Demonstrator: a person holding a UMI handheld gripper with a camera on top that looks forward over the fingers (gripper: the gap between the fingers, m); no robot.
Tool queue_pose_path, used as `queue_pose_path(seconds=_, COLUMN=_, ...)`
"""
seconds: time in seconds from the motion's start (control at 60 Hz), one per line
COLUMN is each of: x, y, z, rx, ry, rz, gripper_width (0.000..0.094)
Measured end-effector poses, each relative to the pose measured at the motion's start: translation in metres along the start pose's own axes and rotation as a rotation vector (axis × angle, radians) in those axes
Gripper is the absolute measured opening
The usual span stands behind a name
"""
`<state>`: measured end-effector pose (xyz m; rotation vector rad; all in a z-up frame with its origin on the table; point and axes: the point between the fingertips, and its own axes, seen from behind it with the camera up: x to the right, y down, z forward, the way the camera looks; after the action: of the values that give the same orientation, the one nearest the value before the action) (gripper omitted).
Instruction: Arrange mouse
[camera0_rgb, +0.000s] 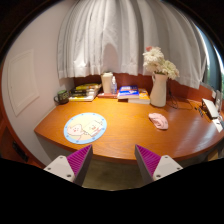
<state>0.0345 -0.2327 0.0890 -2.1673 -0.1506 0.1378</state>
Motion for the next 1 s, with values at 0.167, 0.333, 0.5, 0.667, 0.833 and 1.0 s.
queue_pose_path(seconds=0.167, x=0.099, y=0.034, z=0.040, rx=-0.071, ry=0.129, rz=0.032, gripper_width=0.0846)
queue_pose_path(seconds=0.333, x=0.176, y=0.023, z=0.091, rx=-0.092, ry=0.218, rz=0.059, gripper_width=0.0851)
queue_pose_path(seconds=0.5, x=0.227, y=-0.004, z=0.151, rx=-0.096, ry=0.246, rz=0.068, gripper_width=0.0849)
queue_pose_path(seconds=0.667, x=0.250, y=-0.027, z=0.197, rx=-0.107, ry=0.224, rz=0.096, gripper_width=0.0848)
queue_pose_path(seconds=0.833, x=0.261, y=-0.043, z=0.222, rx=-0.109, ry=0.209, rz=0.126, gripper_width=0.0844)
queue_pose_path(seconds=1.0, x=0.269, y=-0.050, z=0.234, rx=-0.116, ry=0.220, rz=0.138, gripper_width=0.0711)
